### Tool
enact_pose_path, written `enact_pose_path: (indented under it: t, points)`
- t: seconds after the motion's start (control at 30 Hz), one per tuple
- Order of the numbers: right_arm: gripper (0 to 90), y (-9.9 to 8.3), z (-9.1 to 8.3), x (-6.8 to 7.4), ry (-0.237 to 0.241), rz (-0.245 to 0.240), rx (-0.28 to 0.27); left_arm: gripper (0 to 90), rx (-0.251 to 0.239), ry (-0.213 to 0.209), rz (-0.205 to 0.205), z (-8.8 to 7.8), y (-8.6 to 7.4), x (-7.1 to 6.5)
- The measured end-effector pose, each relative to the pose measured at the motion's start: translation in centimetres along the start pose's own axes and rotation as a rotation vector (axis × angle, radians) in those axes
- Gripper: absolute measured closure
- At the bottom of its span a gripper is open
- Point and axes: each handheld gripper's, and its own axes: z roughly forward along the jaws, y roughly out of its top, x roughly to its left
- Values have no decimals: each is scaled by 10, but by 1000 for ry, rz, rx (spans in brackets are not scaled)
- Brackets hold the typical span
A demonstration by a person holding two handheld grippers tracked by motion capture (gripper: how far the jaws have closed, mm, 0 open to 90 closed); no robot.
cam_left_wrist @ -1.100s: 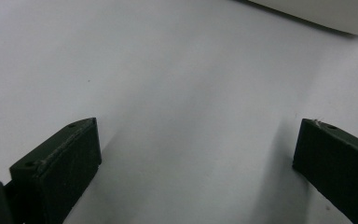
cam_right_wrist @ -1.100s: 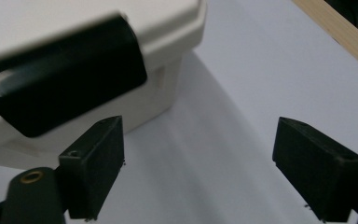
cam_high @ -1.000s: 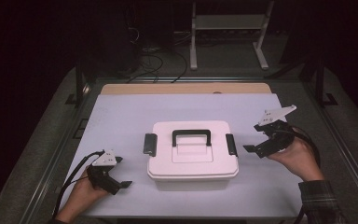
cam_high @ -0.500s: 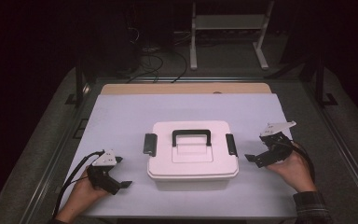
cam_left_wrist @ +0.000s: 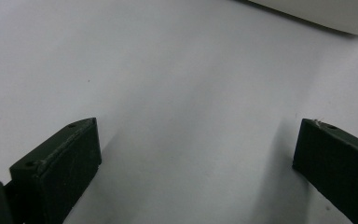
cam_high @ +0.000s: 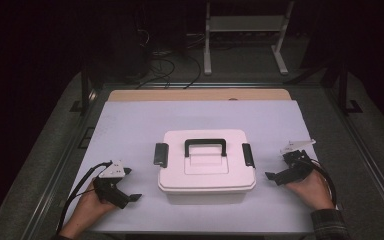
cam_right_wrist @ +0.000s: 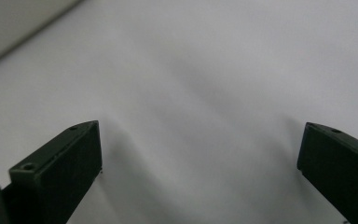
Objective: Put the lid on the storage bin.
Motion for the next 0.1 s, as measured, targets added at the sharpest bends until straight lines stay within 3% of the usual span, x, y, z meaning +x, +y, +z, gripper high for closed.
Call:
enact_pose_path:
  t: [0.03,0.1]
  points:
    - [0,-2,3,-1,-1,-1,13,0,-1,0,-1,0,0,0]
    - [0,-6,2,-1,6,9,-16,0,-1,0,-1,0,0,0]
